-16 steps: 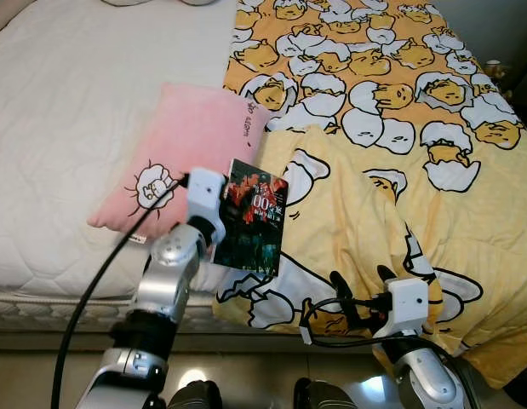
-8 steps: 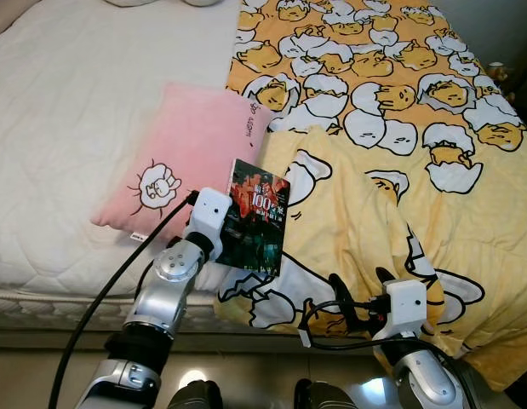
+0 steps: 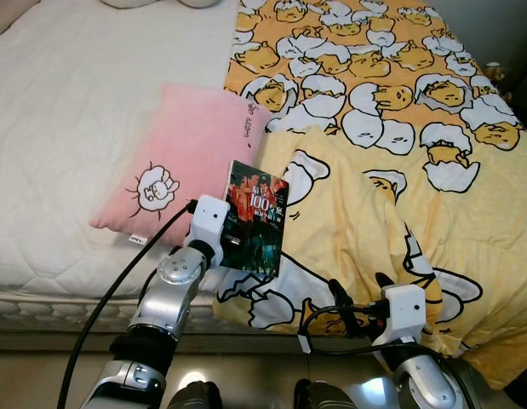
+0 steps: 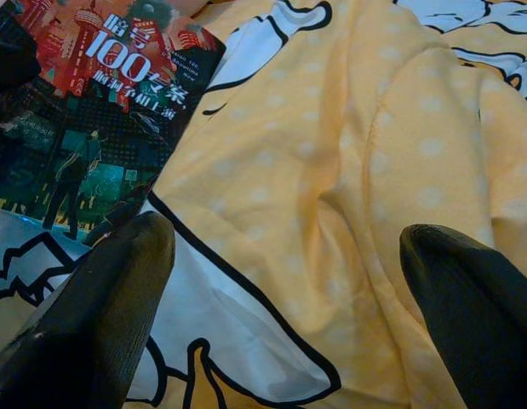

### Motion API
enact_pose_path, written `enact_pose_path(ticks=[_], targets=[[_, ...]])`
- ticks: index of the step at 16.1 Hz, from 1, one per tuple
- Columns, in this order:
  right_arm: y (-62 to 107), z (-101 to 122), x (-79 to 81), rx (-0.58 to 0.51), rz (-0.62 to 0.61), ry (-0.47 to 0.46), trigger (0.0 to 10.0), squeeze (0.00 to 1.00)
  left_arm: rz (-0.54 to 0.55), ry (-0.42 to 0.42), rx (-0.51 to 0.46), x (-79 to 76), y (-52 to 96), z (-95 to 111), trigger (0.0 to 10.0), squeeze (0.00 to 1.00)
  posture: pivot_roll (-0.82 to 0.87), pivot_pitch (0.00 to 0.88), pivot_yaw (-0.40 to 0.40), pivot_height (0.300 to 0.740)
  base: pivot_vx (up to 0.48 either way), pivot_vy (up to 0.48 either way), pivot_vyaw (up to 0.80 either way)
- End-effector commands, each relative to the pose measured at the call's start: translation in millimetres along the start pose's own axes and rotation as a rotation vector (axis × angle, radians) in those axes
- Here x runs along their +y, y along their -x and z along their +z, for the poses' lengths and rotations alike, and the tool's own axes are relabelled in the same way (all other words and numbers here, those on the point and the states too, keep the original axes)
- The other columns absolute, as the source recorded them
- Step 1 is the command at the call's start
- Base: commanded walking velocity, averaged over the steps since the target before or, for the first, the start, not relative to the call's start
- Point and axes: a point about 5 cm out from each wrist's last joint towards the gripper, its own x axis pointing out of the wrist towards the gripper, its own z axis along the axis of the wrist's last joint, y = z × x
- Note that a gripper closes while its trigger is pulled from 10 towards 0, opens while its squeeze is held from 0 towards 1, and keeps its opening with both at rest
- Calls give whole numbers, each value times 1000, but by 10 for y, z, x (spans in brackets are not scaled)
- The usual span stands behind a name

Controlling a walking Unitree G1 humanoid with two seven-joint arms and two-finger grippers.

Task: Clean up the room

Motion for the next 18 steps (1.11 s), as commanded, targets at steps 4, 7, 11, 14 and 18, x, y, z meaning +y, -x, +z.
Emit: enact_pose_path(ticks=[4,7,11,14,18], targets=[[36,-43,-11,31,-6,13,10000,0,16,147,137,-40,-41,-228,10000,0,-127,109,-12,740,0,0,0],[37,-42,-8,34,-6,15,10000,0,9,213,155,-50,-128,-203,10000,0,-131,113,-12,740,0,0,0],[12,-43,-11,36,-9,14,10000,0,10,286,158,-16,-224,-153,0,0,-131,123,-16,740,0,0,0],[8,-38,23,35,-5,13,10000,0,-28,275,147,-49,-288,-96,0,0,-143,130,-13,740,0,0,0],[23,-35,-7,35,-21,13,10000,0,-157,282,142,-189,-320,-71,0,0,-151,136,-8,740,0,0,0]])
